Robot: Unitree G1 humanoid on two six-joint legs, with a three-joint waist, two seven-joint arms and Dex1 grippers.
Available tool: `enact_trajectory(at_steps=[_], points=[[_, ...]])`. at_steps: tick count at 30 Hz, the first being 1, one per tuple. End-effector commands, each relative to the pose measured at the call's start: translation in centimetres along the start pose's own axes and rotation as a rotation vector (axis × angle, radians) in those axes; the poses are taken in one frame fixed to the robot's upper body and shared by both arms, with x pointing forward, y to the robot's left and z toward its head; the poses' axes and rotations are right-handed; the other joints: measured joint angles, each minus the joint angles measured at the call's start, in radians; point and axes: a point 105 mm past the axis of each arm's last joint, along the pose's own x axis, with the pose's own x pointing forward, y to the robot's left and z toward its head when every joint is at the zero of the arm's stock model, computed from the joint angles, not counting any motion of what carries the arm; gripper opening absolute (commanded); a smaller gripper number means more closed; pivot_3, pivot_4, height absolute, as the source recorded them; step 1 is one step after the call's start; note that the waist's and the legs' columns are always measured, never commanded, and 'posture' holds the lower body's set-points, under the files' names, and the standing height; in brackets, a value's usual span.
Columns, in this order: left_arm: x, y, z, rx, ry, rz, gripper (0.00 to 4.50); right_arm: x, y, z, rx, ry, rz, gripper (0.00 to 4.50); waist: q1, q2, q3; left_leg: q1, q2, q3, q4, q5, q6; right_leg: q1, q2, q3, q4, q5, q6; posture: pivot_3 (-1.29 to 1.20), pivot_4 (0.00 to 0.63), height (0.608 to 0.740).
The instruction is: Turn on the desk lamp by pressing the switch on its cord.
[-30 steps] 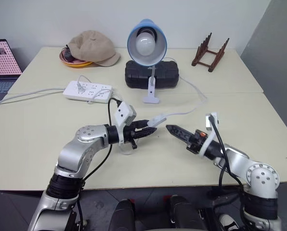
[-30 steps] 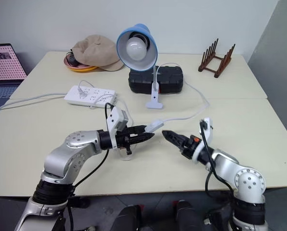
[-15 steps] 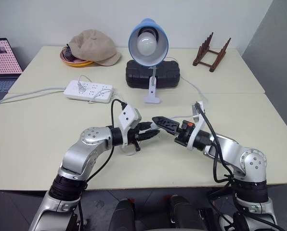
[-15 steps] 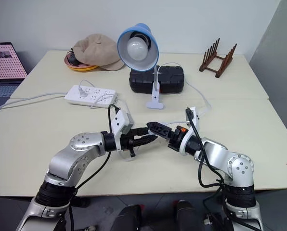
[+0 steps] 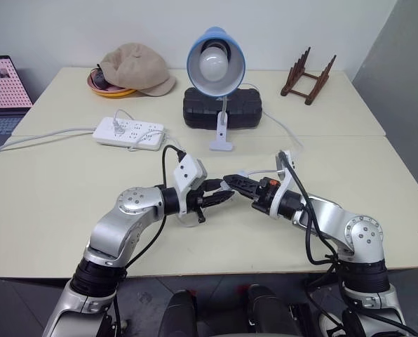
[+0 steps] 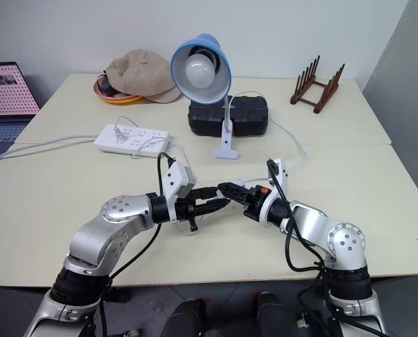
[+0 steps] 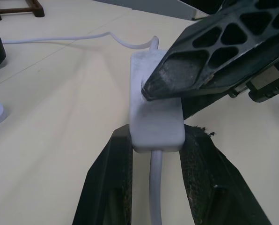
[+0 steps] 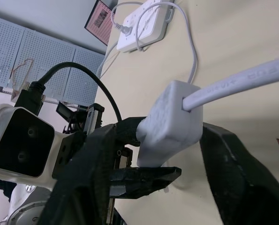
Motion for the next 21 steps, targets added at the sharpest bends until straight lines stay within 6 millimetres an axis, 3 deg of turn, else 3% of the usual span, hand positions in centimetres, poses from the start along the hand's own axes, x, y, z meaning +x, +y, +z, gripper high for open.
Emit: enact_trajectory(at_steps=[1,7,20,21], points=[[0.03,-0.49,1.2,0.043,-0.03,-0.01,1.08,-0.11,0.66,0.33,-0.012,-0.018,0.026,1.72,0.0,0.0,0.0,0.0,0.0,0.0,0.0,0.0,0.0,0.0,0.0,0.0,0.0,0.0,0.0,0.0,0.15,0.74],[0.08,-0.58,1.24,0.044,-0.031,-0.009,1.08,-0.1,0.35,0.2,-0.02,-0.017,0.01,0.53,0.0,0.0,0.0,0.0,0.0,0.0,0.0,0.0,0.0,0.0,0.0,0.0,0.0,0.0,0.0,0.0,0.15,0.74],[-0.1,0.27,1.1,0.068,-0.003,0.001,1.08,-0.25,0.62,0.94,-0.115,-0.044,0.019,0.52,0.0,0.0,0.0,0.0,0.0,0.0,0.0,0.0,0.0,0.0,0.0,0.0,0.0,0.0,0.0,0.0,0.15,0.74],[-0.12,0.38,1.12,0.07,-0.002,0.001,1.08,-0.32,0.69,1.02,-0.116,-0.049,0.025,1.22,0.0,0.0,0.0,0.0,0.0,0.0,0.0,0.0,0.0,0.0,0.0,0.0,-0.001,0.0,0.0,0.0,0.15,0.74]])
